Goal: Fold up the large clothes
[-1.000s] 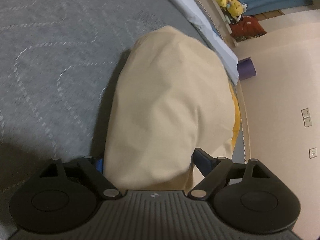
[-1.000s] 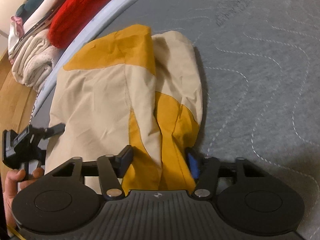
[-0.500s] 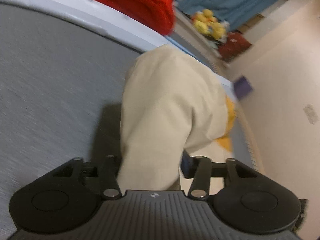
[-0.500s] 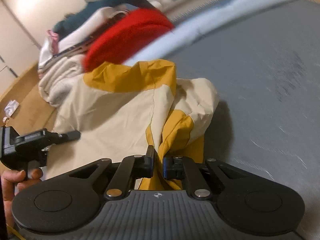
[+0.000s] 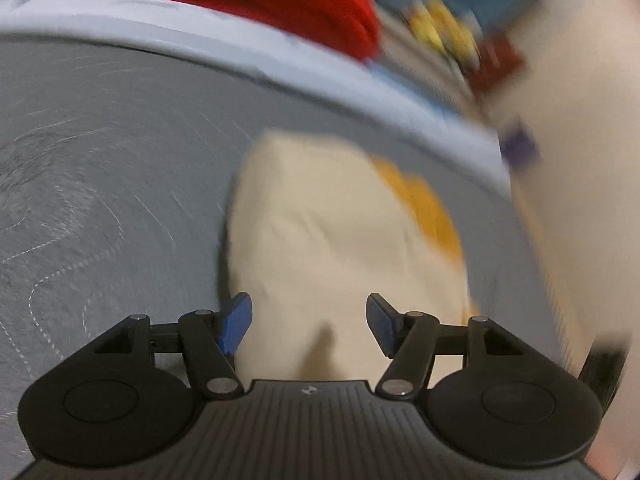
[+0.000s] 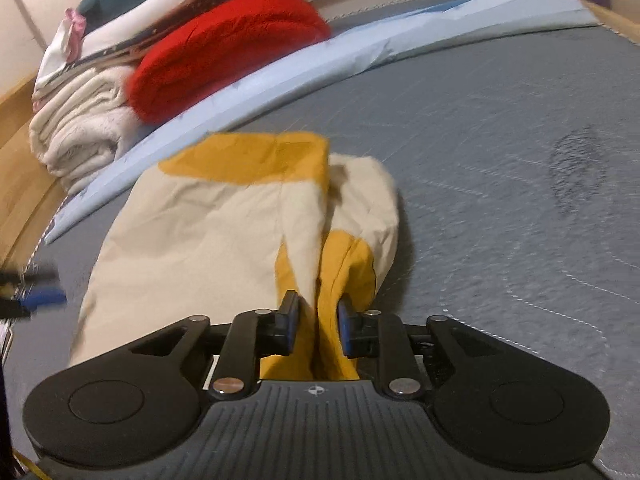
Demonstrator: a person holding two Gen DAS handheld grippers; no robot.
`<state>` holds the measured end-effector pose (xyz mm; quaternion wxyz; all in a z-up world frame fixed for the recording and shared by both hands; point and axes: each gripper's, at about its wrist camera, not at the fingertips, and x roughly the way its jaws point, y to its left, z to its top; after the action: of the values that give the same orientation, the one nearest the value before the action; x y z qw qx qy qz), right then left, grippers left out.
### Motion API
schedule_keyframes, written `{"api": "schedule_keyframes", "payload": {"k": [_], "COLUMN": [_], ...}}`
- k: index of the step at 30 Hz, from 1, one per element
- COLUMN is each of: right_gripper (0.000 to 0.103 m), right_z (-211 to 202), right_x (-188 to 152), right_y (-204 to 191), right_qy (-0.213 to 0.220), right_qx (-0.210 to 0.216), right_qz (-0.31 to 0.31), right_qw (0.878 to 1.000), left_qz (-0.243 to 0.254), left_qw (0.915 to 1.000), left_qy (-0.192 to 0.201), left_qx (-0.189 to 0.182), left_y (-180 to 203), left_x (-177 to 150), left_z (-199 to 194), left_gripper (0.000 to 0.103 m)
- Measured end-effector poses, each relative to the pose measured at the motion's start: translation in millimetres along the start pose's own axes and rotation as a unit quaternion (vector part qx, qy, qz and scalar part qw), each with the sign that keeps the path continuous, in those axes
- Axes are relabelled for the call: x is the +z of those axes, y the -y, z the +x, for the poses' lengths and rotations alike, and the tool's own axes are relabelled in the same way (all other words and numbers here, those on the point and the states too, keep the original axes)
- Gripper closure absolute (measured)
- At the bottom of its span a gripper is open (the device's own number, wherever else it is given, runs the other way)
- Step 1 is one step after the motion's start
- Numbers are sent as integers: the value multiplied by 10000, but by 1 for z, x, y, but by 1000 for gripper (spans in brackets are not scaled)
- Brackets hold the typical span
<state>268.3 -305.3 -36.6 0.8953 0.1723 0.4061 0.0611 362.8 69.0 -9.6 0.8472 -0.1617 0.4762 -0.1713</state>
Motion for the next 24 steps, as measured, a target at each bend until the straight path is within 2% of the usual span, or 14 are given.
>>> {"api": "schedule_keyframes", "payload": {"k": [2,4,6,7,8,9,11,13,16,18,20,22,24], "right_gripper": [75,70,65,65,65,65,65,65,65,65,65,65,63], "right_z": [-8,-11,-13,-12,-10,-8,-13,-20,-23,-25,-44,-75,-108], "right_x": [-2,-6,-14,-19,-25,-30,-36,-36,-42,-46,-44,-37,-34], "right_y": [-2,-5,-2,-1,0,-1,-4,-5,-9,-12,-12,-16,-24], "right_qy": [-19,-141,-401,-578,-791,-919,-880,-823,-942,-1030,-812,-288,263], "right_qx": [174,264,251,184,72,-92,-279,-236,-426,-700,-906,-986,-1085], "right_qz": [-142,-347,-544,-643,-761,-923,-1173,-1135,-1357,-1569,-1442,-1194,-1127], "right_qw": [9997,9990,9974,9961,9939,9914,9888,9898,9853,9797,9820,9875,9873], "left_qz": [618,961,1446,1690,1745,1637,1543,1750,1755,1588,1546,1612,1495], "left_qw": [9975,9937,9853,9796,9776,9793,9820,9802,9736,9743,9752,9758,9772], "left_qy": [-258,-492,-602,-620,-634,-647,-554,-403,-914,-1086,-876,-348,233], "left_qx": [232,288,680,891,989,1003,941,838,1140,1176,1322,1435,1490], "left_y": [20,31,36,38,37,34,41,46,39,36,48,60,69], "left_x": [-21,-41,-59,-67,-72,-72,-70,-72,-90,-95,-92,-93,-101], "left_z": [5,11,20,24,25,20,2,-12,5,6,-15,-46,-81], "left_gripper": [35,35,22,20,20,23,29,29,23,22,21,17,8]}}
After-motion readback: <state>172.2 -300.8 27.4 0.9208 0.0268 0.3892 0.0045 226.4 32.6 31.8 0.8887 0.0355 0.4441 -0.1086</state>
